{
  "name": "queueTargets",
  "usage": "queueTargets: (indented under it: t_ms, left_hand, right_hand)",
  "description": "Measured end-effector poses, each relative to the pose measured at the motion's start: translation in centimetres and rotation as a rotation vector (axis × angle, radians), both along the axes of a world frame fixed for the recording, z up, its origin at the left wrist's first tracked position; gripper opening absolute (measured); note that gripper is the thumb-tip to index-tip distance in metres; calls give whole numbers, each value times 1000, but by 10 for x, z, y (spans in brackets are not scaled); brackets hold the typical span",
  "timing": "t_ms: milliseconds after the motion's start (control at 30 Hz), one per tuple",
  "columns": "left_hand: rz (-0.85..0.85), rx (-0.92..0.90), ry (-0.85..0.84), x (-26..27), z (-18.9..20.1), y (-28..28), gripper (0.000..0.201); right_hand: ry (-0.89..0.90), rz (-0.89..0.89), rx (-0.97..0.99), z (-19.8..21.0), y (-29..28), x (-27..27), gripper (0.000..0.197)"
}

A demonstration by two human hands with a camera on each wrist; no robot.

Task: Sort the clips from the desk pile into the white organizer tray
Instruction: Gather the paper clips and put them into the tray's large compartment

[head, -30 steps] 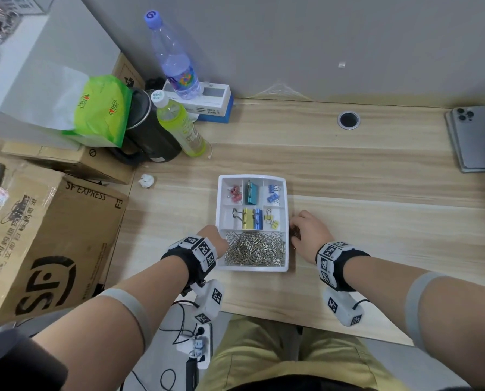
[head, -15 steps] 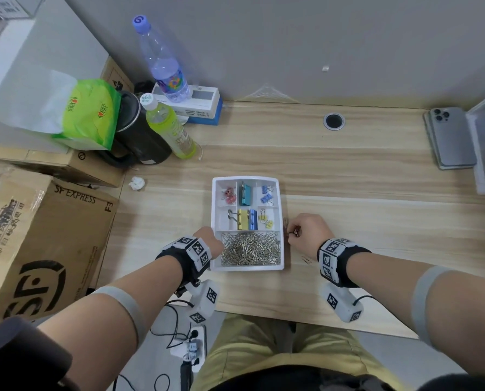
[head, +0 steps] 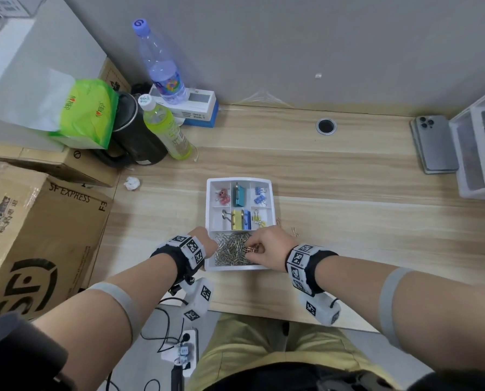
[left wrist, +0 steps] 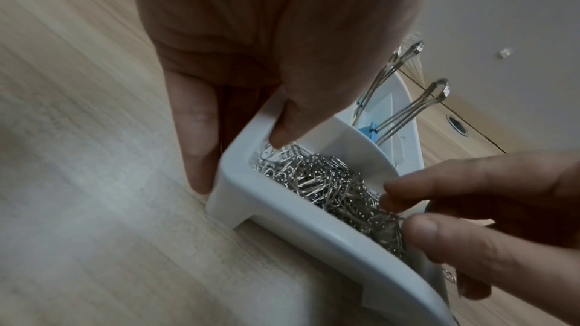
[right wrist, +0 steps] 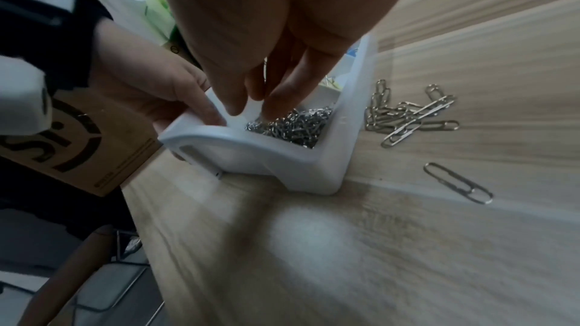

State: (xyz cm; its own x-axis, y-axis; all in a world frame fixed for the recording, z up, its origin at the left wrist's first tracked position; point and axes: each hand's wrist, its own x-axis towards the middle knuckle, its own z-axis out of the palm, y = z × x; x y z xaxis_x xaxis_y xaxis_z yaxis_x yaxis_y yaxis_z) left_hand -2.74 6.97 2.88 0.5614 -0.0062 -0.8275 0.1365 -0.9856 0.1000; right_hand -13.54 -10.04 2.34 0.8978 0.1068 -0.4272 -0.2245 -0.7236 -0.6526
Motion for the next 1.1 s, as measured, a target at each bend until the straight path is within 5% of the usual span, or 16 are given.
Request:
queueTargets:
  t_ms: [100,200,333,467,800,967,1100]
  left_hand:
    - [11,0,-7,0,0,4,20]
    - [12,18,13,3,4,9,23]
    - [2,39,-1,7,6,17,23]
    - [12,37,2,7,4,19,18]
    - [-13,48,-47,5,4,16,29]
    - [43,34,-48,5,6,15,27]
    - [94,6,-34,4,5,16,22]
  right_hand:
    - [-56,-19,-26,1,-8,-4,31]
    - [-45,-90,-108,-2,-40,-7,7]
    - [178,40,-306,-1,-84,-12,6]
    - [290,34,-272,-9,-88,-28,14]
    - [46,-11,-279,-38,-80,-32,16]
    - [9,-44,-217,-42,-87,-25,71]
    - [4,33,-161,-46,-80,-15,85]
